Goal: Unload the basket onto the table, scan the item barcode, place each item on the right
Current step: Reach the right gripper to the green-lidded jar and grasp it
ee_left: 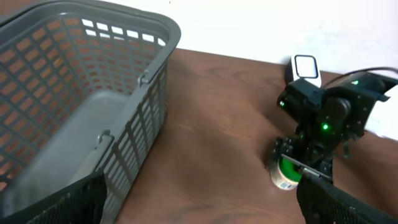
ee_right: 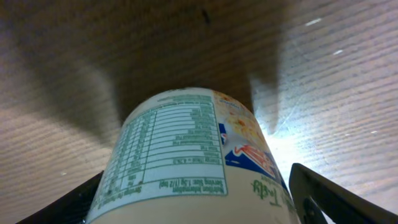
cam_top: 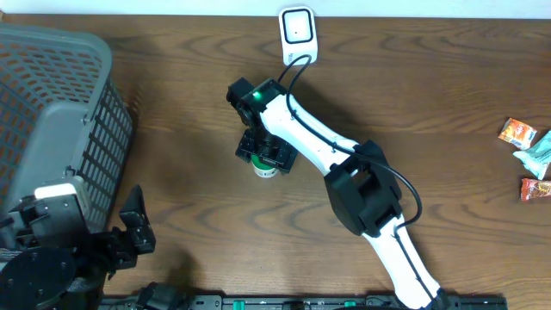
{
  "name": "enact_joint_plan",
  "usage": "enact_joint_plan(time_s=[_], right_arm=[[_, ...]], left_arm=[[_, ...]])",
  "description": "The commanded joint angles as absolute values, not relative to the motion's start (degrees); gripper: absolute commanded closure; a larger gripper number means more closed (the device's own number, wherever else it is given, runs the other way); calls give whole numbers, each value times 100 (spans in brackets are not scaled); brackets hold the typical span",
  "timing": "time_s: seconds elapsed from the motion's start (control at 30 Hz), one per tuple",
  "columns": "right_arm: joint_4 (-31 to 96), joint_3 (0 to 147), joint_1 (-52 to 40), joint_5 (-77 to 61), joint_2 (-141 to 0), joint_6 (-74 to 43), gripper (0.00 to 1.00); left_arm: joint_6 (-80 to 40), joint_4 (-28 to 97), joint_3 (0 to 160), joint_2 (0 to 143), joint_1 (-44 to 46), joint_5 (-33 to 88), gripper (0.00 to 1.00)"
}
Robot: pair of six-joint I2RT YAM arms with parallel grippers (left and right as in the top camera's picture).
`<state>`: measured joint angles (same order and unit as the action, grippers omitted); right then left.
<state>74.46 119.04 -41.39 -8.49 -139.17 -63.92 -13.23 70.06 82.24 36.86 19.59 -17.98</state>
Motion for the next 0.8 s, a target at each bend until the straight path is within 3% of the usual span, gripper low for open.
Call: enact_joint_plan(time_s=[0.0,0.1,0.23,0.43,0.77], right_arm=[[7288,11504,-4174,-947,-13992,-6532,17],[7238,11402,-4174,-967,-13992,-6532,34],[7249,11399,-4167,-954,-13992,-6462,44],[7282,11439,-4047,-1282,-13983,-5986,46],[7824,11474,-2810,-3363,-13983,-3712,50]], left_arm=[[-1249,7065,8187,3697,1931,-1874,2],[-1249,7074,8187,3697,1931,-1874,2],[-1249,7074,8184,3697,1931,-1874,2],[-1249,7074,8187,3697,1931,-1874,2],[-1249,7074,8187,3697,1931,-1874,2]])
